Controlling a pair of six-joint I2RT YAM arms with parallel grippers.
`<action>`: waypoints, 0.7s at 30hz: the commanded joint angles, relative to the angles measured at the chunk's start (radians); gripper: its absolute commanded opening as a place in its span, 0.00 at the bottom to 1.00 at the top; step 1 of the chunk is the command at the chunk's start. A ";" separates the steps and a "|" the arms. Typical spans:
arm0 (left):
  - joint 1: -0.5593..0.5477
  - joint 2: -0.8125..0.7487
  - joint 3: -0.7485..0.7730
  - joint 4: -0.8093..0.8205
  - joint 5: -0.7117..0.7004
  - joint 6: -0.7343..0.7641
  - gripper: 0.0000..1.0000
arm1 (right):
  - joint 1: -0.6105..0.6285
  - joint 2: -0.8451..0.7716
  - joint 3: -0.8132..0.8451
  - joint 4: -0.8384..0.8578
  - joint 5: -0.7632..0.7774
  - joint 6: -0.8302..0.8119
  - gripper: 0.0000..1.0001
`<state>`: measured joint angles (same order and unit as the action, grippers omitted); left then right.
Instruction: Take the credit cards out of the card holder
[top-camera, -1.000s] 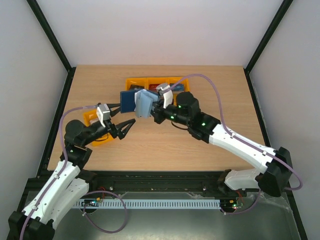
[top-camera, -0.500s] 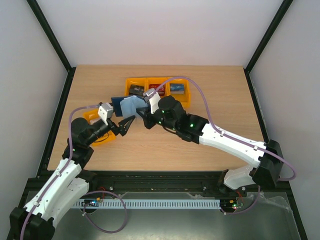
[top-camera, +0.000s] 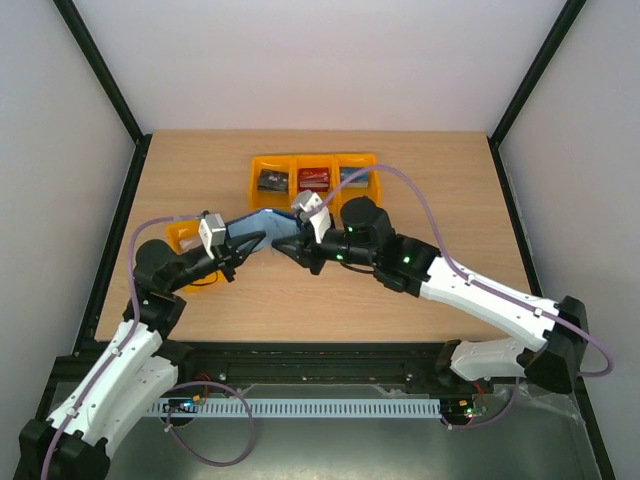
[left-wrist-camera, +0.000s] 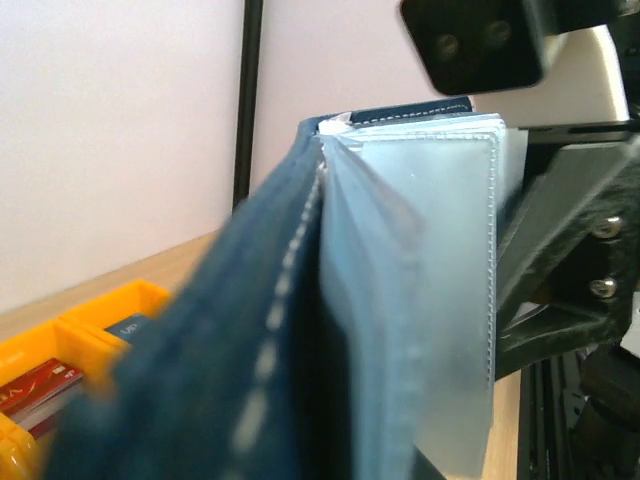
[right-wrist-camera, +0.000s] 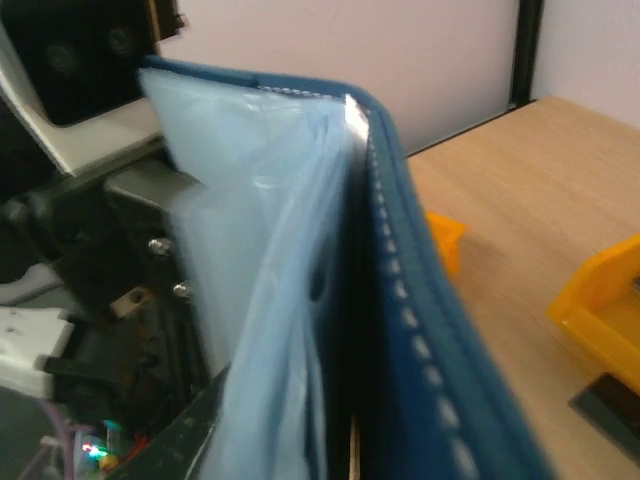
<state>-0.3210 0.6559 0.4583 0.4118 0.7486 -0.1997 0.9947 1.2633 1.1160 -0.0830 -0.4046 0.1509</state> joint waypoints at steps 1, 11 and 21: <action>0.015 -0.012 0.009 0.066 0.092 -0.052 0.02 | -0.023 -0.092 -0.031 0.026 -0.108 -0.047 0.39; 0.028 -0.022 0.058 0.126 0.170 -0.129 0.02 | -0.166 -0.181 -0.070 -0.146 -0.181 -0.149 0.66; 0.032 -0.022 0.066 0.122 0.185 -0.115 0.02 | -0.173 -0.165 -0.053 -0.204 -0.118 -0.194 0.67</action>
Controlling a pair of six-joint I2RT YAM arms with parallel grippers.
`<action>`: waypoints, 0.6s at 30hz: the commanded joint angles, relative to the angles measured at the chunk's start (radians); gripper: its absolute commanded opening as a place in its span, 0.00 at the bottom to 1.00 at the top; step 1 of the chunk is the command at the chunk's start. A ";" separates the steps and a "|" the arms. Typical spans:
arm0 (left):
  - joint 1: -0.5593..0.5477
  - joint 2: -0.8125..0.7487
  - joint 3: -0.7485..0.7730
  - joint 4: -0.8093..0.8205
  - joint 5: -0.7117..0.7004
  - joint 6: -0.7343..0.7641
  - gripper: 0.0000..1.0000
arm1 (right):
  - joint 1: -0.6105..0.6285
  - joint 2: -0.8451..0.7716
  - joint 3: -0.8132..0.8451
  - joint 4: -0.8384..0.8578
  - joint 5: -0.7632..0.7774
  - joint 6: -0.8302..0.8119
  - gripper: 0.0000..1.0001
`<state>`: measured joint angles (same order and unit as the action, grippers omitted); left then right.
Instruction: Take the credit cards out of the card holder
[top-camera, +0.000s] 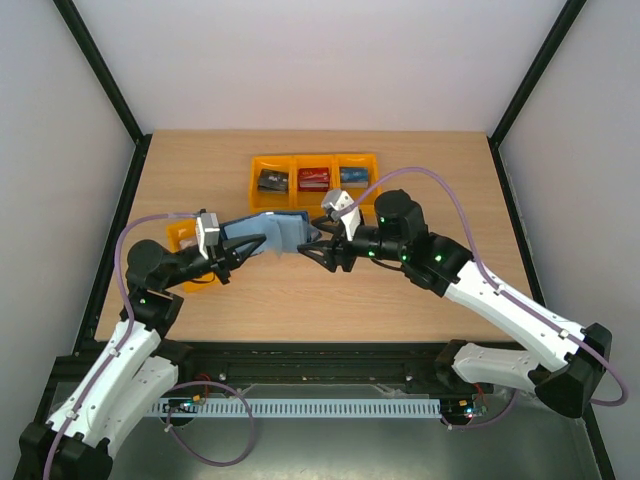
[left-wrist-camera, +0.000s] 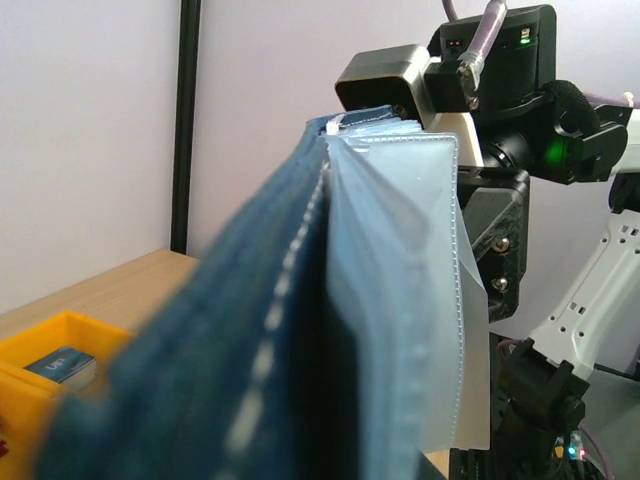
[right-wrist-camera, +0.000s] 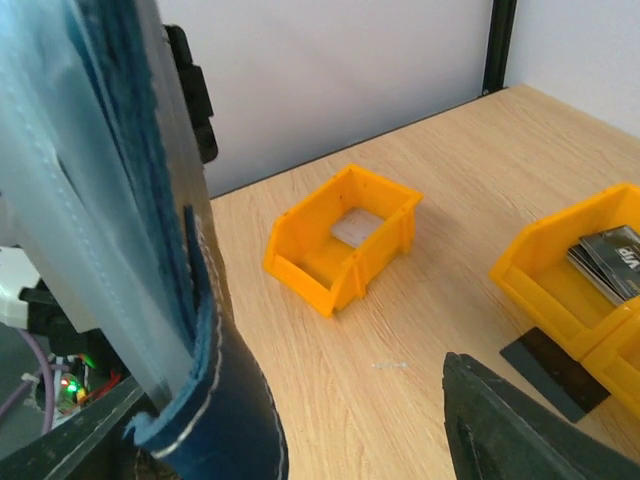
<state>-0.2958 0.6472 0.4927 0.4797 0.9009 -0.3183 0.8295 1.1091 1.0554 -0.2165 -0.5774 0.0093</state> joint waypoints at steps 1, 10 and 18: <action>0.006 -0.013 0.031 0.053 0.033 0.005 0.02 | -0.011 -0.014 0.010 -0.088 0.082 -0.061 0.68; 0.008 -0.009 0.032 0.046 0.041 0.018 0.02 | -0.024 -0.025 0.035 -0.144 0.110 -0.076 0.80; 0.008 -0.006 0.033 0.025 0.028 0.033 0.02 | -0.024 0.007 0.064 -0.083 0.028 -0.032 0.84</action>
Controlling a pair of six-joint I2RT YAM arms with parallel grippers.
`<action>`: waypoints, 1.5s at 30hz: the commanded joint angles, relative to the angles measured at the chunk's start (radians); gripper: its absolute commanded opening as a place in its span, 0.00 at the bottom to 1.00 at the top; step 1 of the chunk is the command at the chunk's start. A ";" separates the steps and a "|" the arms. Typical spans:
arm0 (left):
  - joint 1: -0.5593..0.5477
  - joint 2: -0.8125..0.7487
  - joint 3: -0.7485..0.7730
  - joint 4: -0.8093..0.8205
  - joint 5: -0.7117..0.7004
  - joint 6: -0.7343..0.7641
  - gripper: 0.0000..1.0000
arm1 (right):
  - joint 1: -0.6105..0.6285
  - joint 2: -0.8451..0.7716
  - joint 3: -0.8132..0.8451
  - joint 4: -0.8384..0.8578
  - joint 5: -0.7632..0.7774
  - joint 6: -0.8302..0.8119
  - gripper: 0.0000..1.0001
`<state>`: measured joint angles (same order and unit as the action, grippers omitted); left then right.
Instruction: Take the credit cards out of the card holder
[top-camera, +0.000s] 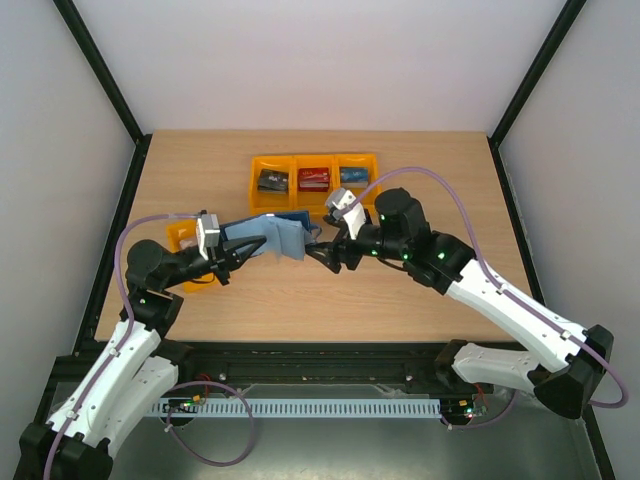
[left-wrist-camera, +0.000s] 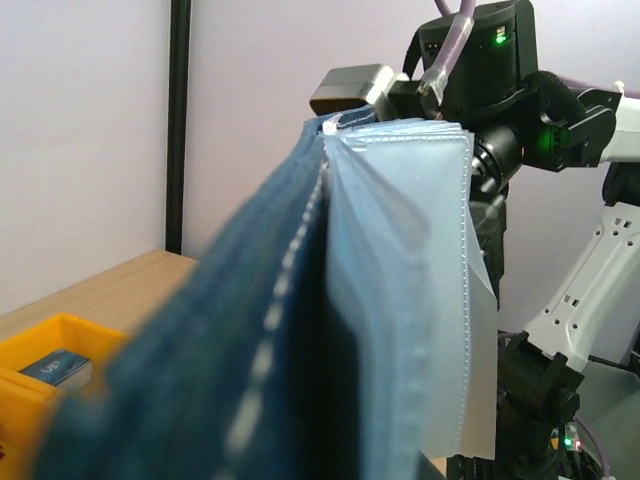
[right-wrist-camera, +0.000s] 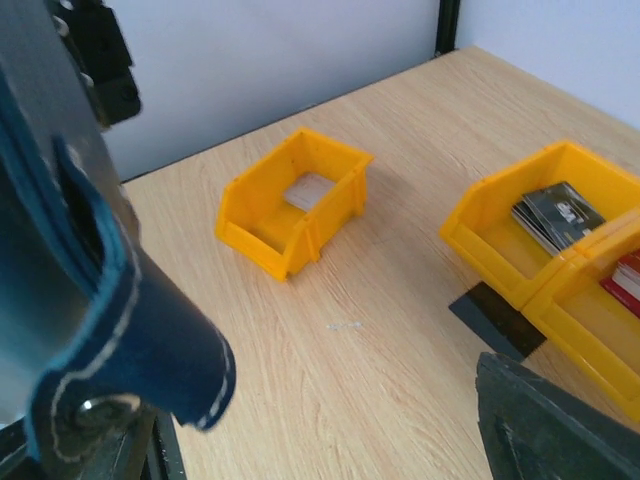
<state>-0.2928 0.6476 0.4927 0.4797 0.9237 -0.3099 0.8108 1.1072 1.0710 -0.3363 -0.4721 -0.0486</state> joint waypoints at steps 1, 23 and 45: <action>0.003 -0.006 0.031 0.022 -0.001 0.028 0.02 | -0.005 0.018 0.051 0.051 -0.114 0.034 0.86; -0.039 -0.015 -0.021 0.016 0.017 -0.030 0.02 | 0.115 0.187 0.041 0.407 -0.093 0.282 0.48; 0.006 -0.032 -0.016 -0.065 0.019 0.040 0.92 | 0.034 0.121 0.028 0.271 -0.090 0.299 0.02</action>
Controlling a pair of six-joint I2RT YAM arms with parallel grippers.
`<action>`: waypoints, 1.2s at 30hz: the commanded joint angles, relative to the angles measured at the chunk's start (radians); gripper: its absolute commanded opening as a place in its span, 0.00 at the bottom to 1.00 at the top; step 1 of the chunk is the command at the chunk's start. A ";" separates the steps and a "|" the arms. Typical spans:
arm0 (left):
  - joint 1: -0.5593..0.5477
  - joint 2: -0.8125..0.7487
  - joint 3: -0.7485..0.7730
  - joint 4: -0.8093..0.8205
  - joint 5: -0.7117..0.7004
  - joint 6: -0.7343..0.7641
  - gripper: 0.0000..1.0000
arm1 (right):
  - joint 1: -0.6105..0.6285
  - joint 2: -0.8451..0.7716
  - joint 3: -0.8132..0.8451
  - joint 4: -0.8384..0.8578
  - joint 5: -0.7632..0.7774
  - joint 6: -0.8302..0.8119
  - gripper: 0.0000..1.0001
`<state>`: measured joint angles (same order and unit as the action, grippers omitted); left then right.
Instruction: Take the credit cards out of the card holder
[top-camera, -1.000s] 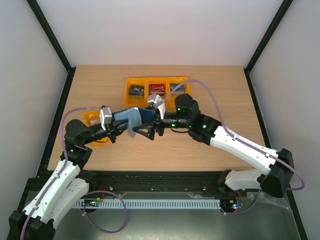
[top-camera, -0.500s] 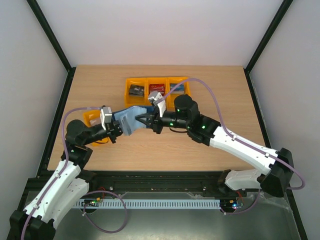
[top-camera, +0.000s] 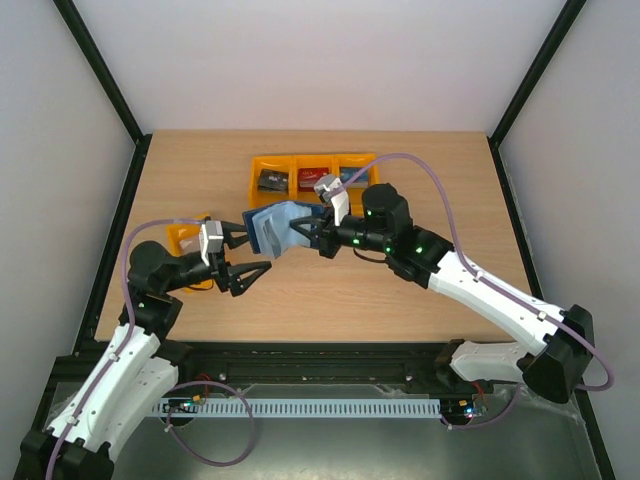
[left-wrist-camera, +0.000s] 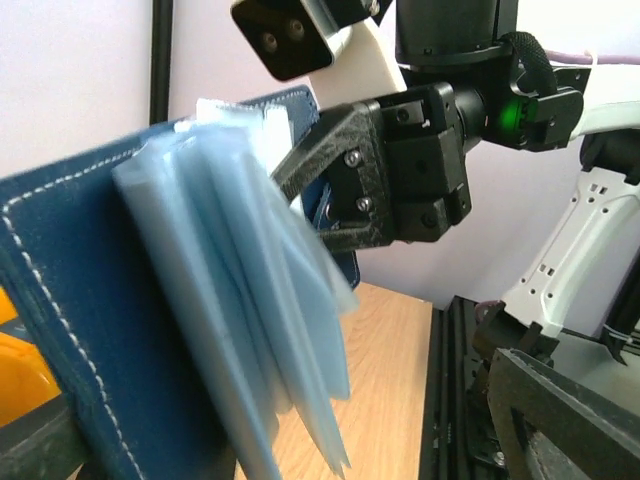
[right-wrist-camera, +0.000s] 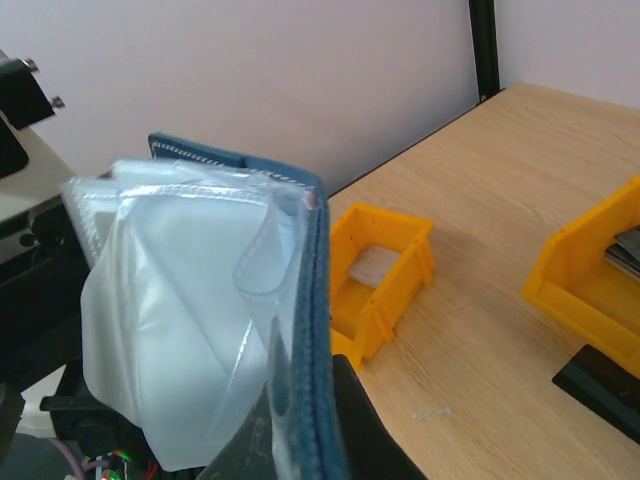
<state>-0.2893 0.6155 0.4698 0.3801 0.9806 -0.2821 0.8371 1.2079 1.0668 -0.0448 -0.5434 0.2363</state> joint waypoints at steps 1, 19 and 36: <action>0.004 0.003 0.008 0.045 -0.052 0.006 0.93 | 0.013 0.026 0.032 -0.016 -0.025 0.012 0.02; -0.001 0.003 -0.001 0.025 -0.055 0.010 0.21 | -0.001 -0.015 -0.036 0.197 -0.376 0.065 0.02; -0.064 0.012 0.052 -0.298 -0.979 0.422 0.02 | -0.010 0.072 0.028 -0.126 0.311 0.007 0.98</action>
<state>-0.3283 0.6235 0.4728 0.1699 0.3862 -0.1070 0.8097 1.2404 1.0477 -0.0708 -0.3969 0.2695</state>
